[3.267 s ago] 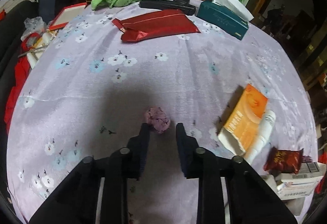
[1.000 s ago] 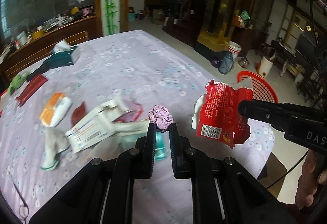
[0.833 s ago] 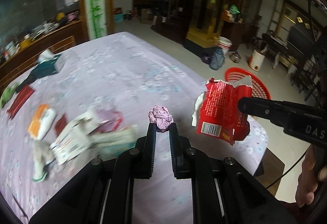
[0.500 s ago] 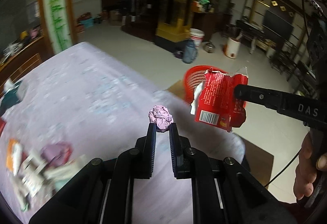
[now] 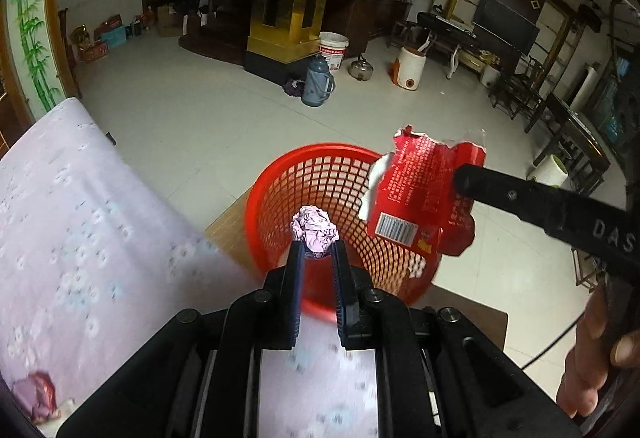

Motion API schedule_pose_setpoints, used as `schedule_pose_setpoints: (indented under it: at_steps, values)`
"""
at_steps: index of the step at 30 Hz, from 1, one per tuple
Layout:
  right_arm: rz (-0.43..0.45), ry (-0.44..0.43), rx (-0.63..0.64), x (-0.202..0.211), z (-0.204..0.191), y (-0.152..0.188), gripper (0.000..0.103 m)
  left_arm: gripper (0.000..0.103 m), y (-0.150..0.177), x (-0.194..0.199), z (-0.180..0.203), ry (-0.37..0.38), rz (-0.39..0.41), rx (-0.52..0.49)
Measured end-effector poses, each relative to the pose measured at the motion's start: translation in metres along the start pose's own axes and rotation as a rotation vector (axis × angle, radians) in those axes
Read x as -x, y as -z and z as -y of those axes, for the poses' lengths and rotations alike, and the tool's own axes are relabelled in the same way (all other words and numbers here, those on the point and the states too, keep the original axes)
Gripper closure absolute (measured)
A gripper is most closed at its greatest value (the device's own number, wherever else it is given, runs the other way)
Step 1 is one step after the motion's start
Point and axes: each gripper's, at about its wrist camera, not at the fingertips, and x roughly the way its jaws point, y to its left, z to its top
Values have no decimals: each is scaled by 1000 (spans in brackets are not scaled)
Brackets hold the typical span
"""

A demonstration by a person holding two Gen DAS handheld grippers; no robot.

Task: Collect trash
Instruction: 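Carry the pink paper and red snack bag in both tools over the red wastebasket, then open both tools to drop the paper and snack bag into the basket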

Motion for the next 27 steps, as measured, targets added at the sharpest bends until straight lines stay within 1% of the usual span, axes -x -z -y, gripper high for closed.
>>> schedule_pose_setpoints:
  at_steps: [1,2,3,4,5,7,9,11,14,18,19,22,27]
  values:
    - [0,1,2,-3,2,-3,84,89,-3,-5,1,8,-1,-4]
    - [1,5,6,-6,6,-8,84,84,-6,-10,2,6,-5,-12]
    - [6,19,9,-9,8,-12,84,65,-10,-15,2,-7,-12,-15]
    - [4,21,11,-12,9,-15,81,54,-11,-17,2,-19,-14,-10]
    - [2,21,11,-13,10,-16,78,47,-12,-16,2,-23,0,2]
    - [6,29,14,-11,12,-19,75,47,-15,-13,2,-20,13,16]
    - [8,20,28,-9,9,-18,75,47,-13,-7,0,-33,20,27]
    - [13,19,43,-6,5,-17,74,47,-7,6,-2,-53,37,40]
    - [-9,-19,59,-8,-3,-13,74,46,4,21,-6,-101,54,77]
    - [-61,-68,110,-15,-27,4,73,46,33,48,-23,-170,61,155]
    - [-75,-78,122,-17,-34,10,73,46,39,54,-29,-177,61,174]
    - [-133,-130,168,-26,-63,32,73,46,64,83,-47,-216,67,231]
    - [-187,-199,242,-29,-109,68,73,46,106,130,-72,-269,76,298]
